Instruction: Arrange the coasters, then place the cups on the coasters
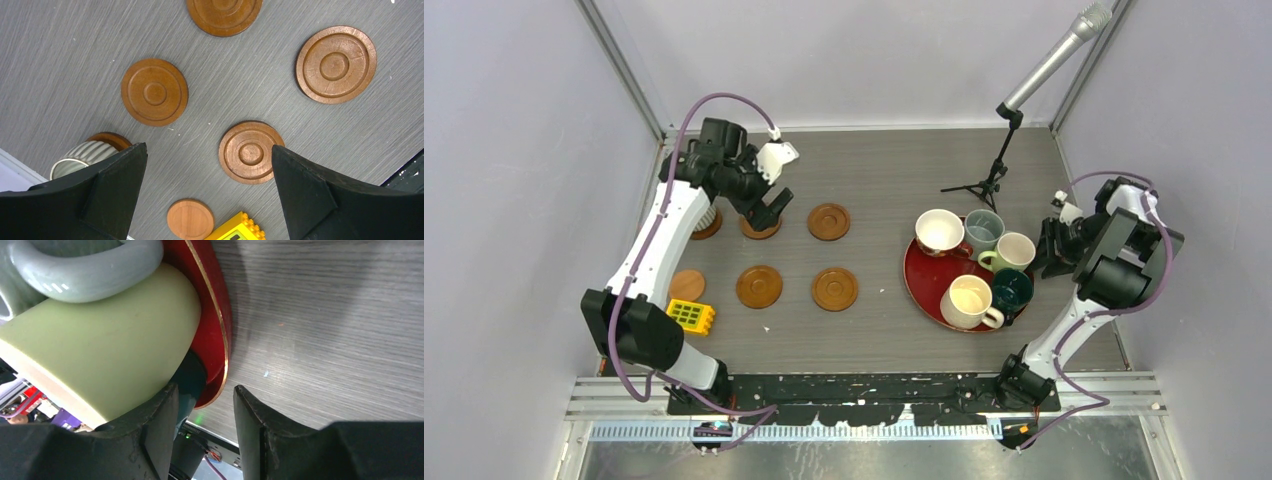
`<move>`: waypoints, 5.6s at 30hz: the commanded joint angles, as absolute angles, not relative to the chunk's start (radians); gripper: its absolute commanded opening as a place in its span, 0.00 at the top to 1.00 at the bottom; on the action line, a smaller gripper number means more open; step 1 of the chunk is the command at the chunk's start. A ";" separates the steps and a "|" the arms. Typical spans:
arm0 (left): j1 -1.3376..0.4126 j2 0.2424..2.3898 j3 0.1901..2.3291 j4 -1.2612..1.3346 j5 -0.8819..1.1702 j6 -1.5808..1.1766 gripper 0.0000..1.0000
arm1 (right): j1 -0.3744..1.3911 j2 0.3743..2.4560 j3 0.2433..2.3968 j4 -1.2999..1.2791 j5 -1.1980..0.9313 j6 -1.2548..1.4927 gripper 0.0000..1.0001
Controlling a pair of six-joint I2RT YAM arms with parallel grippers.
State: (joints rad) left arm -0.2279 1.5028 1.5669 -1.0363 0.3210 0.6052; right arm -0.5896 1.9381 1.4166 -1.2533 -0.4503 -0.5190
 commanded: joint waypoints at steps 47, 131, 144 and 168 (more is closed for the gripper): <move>-0.590 1.552 1.447 -0.824 0.249 0.354 0.04 | -0.395 1.870 1.338 -1.168 -0.557 -0.374 0.64; -0.489 1.648 1.638 -0.765 -0.049 0.044 0.00 | 0.284 1.498 1.057 -0.601 -0.346 -0.131 0.20; -0.479 1.652 1.614 -0.758 -0.052 0.012 0.00 | 0.400 1.507 1.047 -0.567 -0.391 -0.024 0.21; -0.609 1.627 1.449 -0.674 0.078 -0.080 0.00 | 0.313 1.250 1.175 -0.636 -0.572 0.100 0.17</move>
State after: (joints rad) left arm -0.5129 1.6760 1.4906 -0.7296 0.0387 -0.0681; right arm 0.4011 1.3453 1.0943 -0.6304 -0.4999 0.0544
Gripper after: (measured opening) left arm 0.996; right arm 0.827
